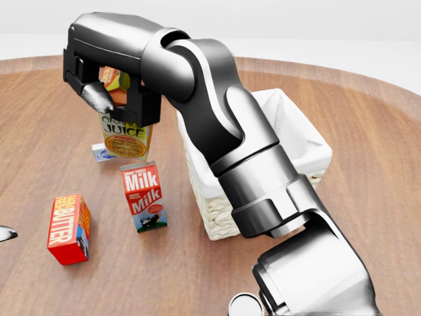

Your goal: Pick up the orange juice, and put it in the basket.

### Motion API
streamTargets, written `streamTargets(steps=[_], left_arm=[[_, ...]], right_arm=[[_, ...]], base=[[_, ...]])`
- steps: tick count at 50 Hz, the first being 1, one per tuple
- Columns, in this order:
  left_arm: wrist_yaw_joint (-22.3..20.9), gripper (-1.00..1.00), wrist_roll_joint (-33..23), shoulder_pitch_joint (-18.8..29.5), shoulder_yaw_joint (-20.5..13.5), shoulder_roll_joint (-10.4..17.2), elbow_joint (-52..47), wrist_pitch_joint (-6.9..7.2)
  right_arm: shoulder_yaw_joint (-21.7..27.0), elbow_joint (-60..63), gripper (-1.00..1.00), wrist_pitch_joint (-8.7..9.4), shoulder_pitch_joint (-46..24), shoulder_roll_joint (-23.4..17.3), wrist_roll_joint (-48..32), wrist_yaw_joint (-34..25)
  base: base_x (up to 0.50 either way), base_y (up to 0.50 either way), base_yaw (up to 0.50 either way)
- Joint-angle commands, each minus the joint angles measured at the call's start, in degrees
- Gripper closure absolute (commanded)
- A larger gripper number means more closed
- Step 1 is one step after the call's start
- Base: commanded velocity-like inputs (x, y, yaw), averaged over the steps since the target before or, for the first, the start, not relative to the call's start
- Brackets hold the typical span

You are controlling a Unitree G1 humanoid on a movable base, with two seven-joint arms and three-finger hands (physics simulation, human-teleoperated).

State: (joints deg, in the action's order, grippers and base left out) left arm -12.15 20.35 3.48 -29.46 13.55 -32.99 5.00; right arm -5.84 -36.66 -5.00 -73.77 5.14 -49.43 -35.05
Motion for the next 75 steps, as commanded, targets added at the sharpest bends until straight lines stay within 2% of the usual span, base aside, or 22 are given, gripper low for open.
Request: streamTargets(steps=[1, 11, 22, 34, 57, 75], left_arm=[[-0.02, -1.00, -0.02, 0.00, 0.01, 0.02, 0.00, 0.00], [0.00, -1.00, 0.00, 0.00, 0.00, 0.00, 0.00, 0.00], [0.00, -1.00, 0.01, 0.00, 0.00, 0.00, 0.00, 0.00], [0.00, -1.00, 0.00, 0.00, 0.00, 0.00, 0.00, 0.00], [0.00, -1.00, 0.02, 0.00, 0.00, 0.00, 0.00, 0.00], [0.37, -1.00, 0.34, 0.14, -0.18, 0.01, 0.09, 0.00]], right_arm=[[2.31, -8.79, 1.00, 0.00, -10.01, -3.50, 4.75, 4.86], [3.56, -20.96, 1.00, 0.00, -20.51, -6.89, 7.48, 9.92], [3.92, -28.58, 1.00, 0.00, -26.34, -9.71, 6.74, 15.67], [4.32, -33.16, 1.00, 0.00, -30.76, -12.62, 4.08, 18.26], [4.65, -39.26, 1.00, 0.00, -28.46, -15.17, -5.08, 25.60], [5.51, -40.89, 1.00, 0.00, -25.68, -14.17, -11.13, 30.98]], base=[[0.00, 0.00, 0.00], [0.00, 0.00, 0.00], [0.00, 0.00, 0.00], [0.00, 0.00, 0.00], [0.00, 0.00, 0.00], [0.00, 0.00, 0.00]])
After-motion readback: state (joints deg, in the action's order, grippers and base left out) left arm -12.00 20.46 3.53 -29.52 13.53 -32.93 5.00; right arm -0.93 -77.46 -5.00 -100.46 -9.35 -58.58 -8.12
